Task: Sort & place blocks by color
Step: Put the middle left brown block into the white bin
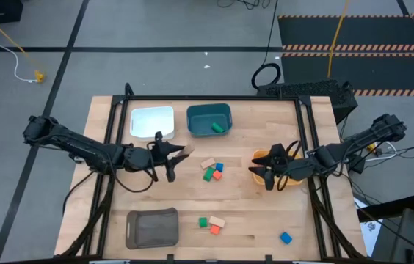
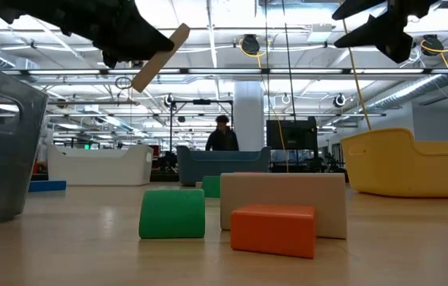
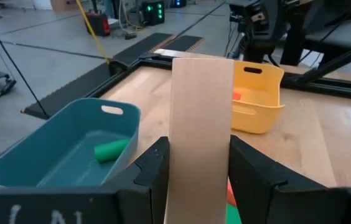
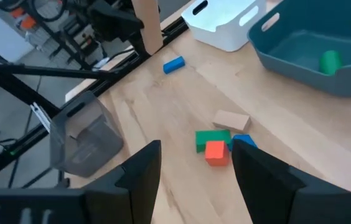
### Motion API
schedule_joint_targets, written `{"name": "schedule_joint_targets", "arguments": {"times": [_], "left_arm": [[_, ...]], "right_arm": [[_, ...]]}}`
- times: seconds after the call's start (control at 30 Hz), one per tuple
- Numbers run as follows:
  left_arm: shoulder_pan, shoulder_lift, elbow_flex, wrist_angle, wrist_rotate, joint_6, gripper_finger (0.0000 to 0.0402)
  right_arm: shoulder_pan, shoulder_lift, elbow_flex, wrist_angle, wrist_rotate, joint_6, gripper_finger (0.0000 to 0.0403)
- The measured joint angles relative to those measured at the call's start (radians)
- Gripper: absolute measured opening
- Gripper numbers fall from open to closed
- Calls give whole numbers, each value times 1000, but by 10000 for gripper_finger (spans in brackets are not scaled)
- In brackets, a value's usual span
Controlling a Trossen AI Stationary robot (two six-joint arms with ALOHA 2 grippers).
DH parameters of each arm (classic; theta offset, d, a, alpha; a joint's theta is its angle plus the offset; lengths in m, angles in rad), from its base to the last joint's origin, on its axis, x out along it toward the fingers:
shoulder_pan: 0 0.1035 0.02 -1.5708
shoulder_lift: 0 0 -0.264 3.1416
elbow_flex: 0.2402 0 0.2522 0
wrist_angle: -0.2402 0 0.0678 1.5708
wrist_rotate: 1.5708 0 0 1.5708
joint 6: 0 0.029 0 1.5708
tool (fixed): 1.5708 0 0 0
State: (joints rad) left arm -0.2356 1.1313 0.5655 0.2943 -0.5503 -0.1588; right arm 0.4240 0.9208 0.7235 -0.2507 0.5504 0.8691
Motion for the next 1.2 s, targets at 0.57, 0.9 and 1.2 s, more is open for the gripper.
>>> {"name": "schedule_joint_targets", "arguments": {"times": [0.57, 0.9, 1.2], "left_arm": [[156, 0, 0, 44, -58, 100, 131], [337, 0, 0, 18, -213, 120, 131], [518, 0, 0, -169, -256, 49, 131]], "right_arm": [[-2, 47, 0, 85, 182, -179, 187], [-12, 47, 0, 90, 182, -228, 187], [-14, 47, 0, 90, 182, -232, 187]]}}
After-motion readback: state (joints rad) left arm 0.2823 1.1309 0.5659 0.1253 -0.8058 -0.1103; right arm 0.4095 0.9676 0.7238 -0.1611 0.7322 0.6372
